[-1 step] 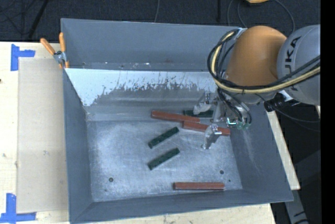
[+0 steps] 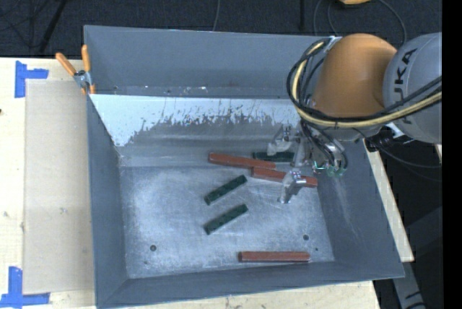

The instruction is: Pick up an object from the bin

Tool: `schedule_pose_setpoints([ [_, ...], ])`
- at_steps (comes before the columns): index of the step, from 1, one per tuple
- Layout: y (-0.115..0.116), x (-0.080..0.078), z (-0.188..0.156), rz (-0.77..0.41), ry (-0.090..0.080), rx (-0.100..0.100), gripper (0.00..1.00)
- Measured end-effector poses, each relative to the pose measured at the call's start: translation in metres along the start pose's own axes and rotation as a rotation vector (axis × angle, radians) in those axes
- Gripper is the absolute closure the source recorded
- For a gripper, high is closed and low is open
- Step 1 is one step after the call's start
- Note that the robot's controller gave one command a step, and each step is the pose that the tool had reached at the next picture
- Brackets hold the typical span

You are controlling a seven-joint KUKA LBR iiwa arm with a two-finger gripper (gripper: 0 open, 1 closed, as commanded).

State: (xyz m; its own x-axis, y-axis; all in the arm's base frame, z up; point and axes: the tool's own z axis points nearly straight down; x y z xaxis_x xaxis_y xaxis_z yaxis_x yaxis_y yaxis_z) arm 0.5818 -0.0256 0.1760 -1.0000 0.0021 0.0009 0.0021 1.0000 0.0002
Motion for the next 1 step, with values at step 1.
schedule_pose_setpoints([
  [1,-0.0073,-0.0102,0.0451,-0.068,-0.007,0.001,0.0],
])
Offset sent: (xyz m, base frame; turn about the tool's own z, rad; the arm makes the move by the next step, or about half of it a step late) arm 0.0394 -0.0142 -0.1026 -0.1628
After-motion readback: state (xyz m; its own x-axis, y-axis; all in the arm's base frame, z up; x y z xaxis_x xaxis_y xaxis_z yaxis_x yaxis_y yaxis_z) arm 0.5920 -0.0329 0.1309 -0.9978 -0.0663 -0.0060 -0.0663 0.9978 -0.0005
